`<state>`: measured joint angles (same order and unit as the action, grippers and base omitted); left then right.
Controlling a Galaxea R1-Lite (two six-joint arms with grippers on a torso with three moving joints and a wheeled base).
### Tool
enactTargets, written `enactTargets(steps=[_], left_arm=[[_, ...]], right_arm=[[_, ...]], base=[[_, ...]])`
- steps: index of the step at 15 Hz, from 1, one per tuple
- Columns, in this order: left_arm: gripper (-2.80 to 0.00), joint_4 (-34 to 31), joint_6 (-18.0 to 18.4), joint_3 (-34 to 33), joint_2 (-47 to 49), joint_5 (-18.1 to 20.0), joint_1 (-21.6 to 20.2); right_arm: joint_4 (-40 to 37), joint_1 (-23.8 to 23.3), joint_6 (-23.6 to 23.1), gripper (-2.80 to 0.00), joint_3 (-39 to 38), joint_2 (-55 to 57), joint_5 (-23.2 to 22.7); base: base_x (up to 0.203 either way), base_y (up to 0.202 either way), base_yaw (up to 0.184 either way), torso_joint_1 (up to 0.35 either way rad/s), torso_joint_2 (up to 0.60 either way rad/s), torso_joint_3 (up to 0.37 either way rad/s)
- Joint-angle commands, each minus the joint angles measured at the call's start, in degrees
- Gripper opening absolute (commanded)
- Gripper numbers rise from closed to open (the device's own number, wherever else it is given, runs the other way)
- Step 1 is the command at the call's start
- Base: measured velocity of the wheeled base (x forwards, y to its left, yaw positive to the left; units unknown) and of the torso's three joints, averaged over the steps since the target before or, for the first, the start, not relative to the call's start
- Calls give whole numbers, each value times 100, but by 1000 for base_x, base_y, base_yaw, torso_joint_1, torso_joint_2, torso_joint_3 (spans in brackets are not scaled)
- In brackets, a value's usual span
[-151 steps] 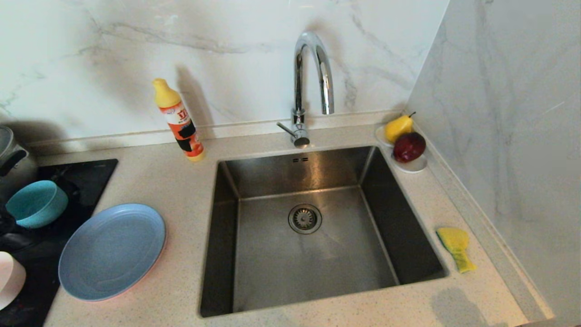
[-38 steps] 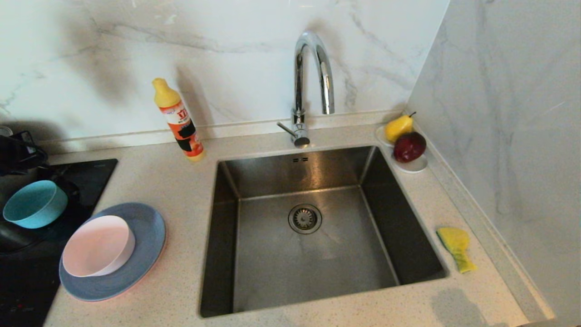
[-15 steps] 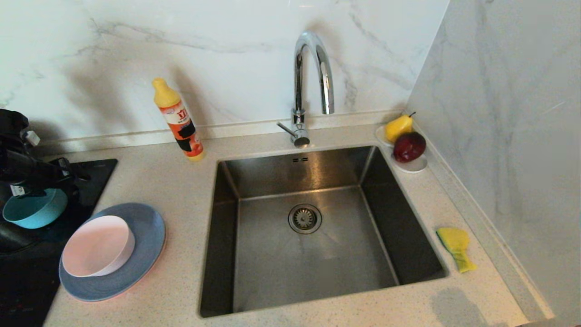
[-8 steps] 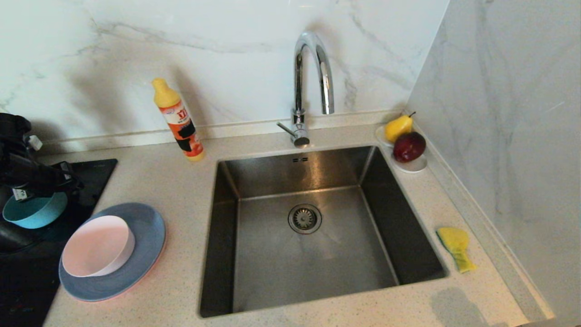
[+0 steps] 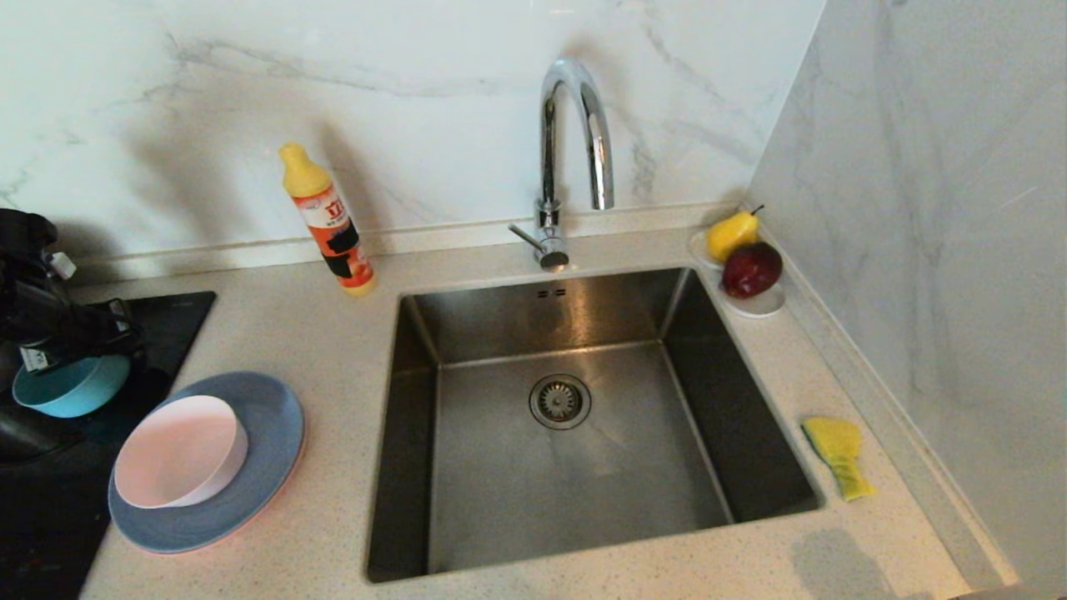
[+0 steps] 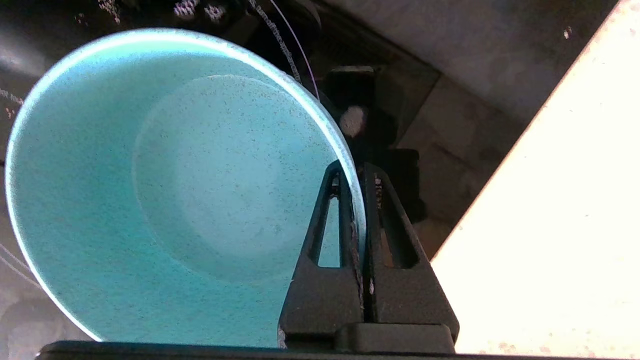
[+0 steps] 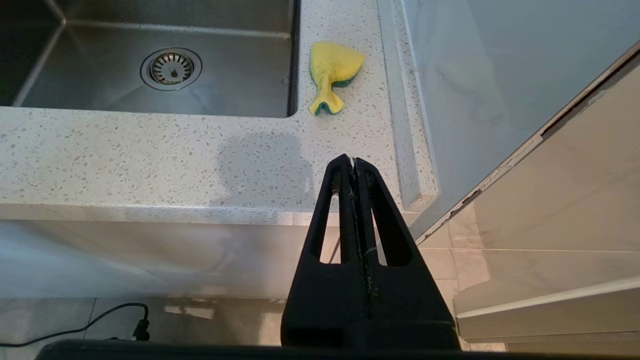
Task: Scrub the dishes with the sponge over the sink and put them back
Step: Place the bowl on the bowl
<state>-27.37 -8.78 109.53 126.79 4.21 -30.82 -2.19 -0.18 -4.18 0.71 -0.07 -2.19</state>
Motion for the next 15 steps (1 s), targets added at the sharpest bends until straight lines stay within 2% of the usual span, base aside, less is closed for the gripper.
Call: enactTargets(steps=[1,4,6,11,15], left_arm=[[-280,-28,-16,16,-117,9,3],[-280,-291,-25,24,-463,91,31],[-280,-721,-37,24,-815,225,182],[-280,-2003,-63,7,-1642,328,817],[-280,-2452,-114,-408,-2181,306,1441]], right_arm=[[0,1,-4,-280,0,7,0],[0,4,-4,-280,0,7,0],[0,1,-4,-280,0,7,0],[0,1,-4,-280,0,7,0],[0,1,-4,-280,0,7,0]], base=[[0,0,0,0,0,0],[0,0,0,0,0,0],[0,0,0,0,0,0],[0,0,0,0,0,0],[0,0,0,0,0,0]])
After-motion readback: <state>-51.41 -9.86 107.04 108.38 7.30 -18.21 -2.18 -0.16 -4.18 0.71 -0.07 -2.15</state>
